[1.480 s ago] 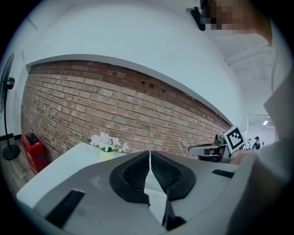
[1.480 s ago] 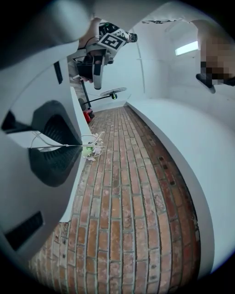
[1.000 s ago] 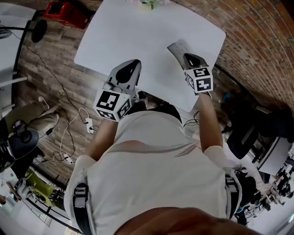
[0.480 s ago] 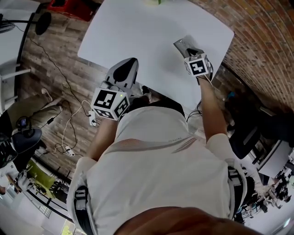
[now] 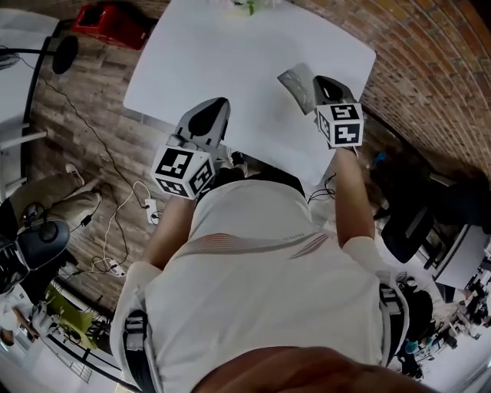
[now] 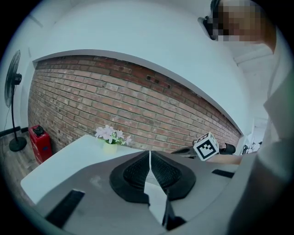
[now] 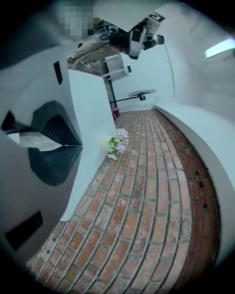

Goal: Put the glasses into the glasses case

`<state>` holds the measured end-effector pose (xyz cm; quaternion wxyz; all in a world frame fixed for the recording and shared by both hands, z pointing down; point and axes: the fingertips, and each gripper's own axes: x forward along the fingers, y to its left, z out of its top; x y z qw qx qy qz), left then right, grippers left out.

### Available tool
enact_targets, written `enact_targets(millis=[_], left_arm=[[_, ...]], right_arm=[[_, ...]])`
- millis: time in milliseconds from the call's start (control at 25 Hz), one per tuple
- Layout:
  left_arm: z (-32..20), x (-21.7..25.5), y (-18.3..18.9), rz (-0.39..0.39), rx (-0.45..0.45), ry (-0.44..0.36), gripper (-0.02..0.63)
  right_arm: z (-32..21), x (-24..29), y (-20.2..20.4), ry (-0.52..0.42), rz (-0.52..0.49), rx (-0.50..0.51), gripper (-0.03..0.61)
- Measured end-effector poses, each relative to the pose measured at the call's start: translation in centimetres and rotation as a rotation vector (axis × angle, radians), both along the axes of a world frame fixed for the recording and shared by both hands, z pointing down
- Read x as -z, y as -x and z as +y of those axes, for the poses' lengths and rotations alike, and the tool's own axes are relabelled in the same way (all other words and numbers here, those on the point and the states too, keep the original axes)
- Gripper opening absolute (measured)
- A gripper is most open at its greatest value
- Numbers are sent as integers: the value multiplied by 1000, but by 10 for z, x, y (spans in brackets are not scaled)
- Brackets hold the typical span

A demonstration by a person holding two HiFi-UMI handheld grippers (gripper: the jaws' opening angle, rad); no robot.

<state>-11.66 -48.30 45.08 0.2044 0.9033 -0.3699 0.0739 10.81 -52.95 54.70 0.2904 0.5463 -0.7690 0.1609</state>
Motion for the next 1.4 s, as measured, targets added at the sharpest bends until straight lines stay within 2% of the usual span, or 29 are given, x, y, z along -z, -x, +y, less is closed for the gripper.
enact_targets(millis=[200, 320, 480, 600, 800, 1000, 1400], left_arm=[[-2, 20, -20, 54, -42, -23, 23], [-4, 40, -32, 74, -57, -71, 23], [-10, 66, -50, 78, -75, -156, 23], [-8, 79, -63, 89, -97, -182, 23], [-1, 95, -76, 104, -117, -214, 23], [3, 93, -69, 75, -96, -221, 23], [-2, 96, -57, 76, -46, -225, 23]], right_arm=[[27, 100, 0, -201, -114, -27, 51], [46, 152, -3, -310, -150, -37, 51], [69, 196, -11, -404, -195, -48, 52], [85, 217, -17, -452, -217, -45, 52], [88, 221, -24, -464, -182, -41, 52], [84, 224, -21, -472, -199, -31, 52], [70, 218, -15, -460, -206, 5, 52]])
